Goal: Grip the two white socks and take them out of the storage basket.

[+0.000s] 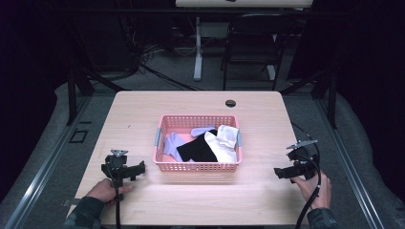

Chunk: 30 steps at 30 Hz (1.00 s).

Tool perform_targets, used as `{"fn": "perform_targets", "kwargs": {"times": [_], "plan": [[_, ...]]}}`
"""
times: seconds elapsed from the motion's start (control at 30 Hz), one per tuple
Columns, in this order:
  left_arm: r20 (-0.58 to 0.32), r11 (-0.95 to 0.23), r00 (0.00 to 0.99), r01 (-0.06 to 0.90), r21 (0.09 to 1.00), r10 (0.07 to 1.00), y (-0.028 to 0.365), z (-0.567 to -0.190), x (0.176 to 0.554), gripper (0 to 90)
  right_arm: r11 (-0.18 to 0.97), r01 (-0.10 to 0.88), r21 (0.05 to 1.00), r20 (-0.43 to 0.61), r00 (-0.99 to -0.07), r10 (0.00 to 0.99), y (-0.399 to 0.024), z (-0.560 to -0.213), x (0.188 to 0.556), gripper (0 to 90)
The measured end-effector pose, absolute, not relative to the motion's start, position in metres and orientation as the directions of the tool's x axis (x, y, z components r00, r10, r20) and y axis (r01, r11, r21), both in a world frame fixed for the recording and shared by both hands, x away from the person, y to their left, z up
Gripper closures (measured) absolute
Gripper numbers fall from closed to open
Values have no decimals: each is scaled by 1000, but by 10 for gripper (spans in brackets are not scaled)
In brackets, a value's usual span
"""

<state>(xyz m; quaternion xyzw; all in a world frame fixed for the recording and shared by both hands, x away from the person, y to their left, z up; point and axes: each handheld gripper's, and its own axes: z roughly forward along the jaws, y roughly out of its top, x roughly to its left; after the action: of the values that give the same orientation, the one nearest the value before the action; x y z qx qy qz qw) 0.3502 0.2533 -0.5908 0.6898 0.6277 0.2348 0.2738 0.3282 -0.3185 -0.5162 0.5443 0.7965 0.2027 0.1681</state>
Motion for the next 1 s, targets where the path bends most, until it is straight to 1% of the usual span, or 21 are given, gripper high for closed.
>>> {"fn": "perform_targets", "kwargs": {"times": [0.5, 0.77, 1.0], "plan": [[-20, -63, 103, 737, 673, 994, 253, -591, 350, 0, 355, 791, 497, -55, -380, 923, -310, -515, 331, 0], [-20, -63, 104, 736, 674, 994, 253, -591, 350, 0, 349, 781, 518, -51, -379, 924, -308, -508, 331, 0], [-19, -64, 103, 736, 674, 994, 253, -591, 350, 0, 359, 763, 538, -43, -400, 915, -298, -497, 334, 0]]}}
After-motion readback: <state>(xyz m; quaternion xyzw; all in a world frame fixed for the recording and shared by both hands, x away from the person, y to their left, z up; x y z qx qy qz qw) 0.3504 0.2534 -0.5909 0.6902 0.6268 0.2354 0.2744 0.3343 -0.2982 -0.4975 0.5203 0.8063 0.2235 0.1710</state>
